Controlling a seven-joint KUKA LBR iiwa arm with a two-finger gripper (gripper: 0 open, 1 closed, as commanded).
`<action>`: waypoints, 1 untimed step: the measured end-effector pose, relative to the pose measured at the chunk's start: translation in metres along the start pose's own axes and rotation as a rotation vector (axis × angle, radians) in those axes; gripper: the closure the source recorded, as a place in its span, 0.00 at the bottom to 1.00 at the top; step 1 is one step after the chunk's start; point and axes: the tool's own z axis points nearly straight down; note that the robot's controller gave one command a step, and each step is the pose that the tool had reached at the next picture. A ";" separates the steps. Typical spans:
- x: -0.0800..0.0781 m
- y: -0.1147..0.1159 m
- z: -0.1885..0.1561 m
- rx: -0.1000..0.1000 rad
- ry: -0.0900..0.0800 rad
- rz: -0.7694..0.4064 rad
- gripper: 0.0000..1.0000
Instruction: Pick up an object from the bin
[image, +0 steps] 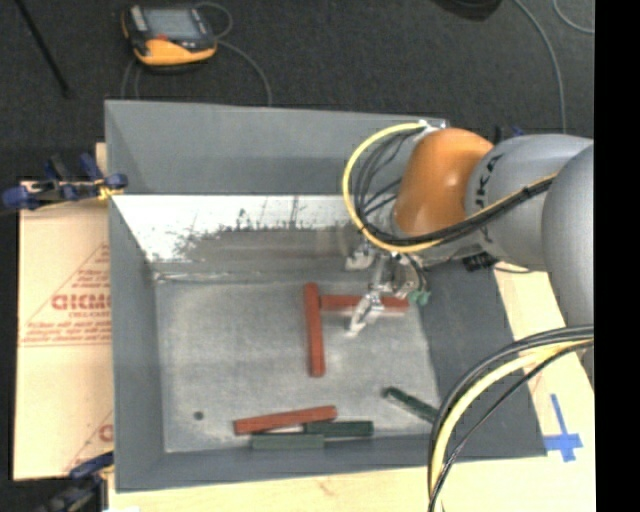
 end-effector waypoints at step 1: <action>0.005 0.000 -0.001 0.000 0.034 -0.002 1.00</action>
Offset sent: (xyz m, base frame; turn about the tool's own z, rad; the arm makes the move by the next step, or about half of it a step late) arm 0.0000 0.0000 0.0000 0.0000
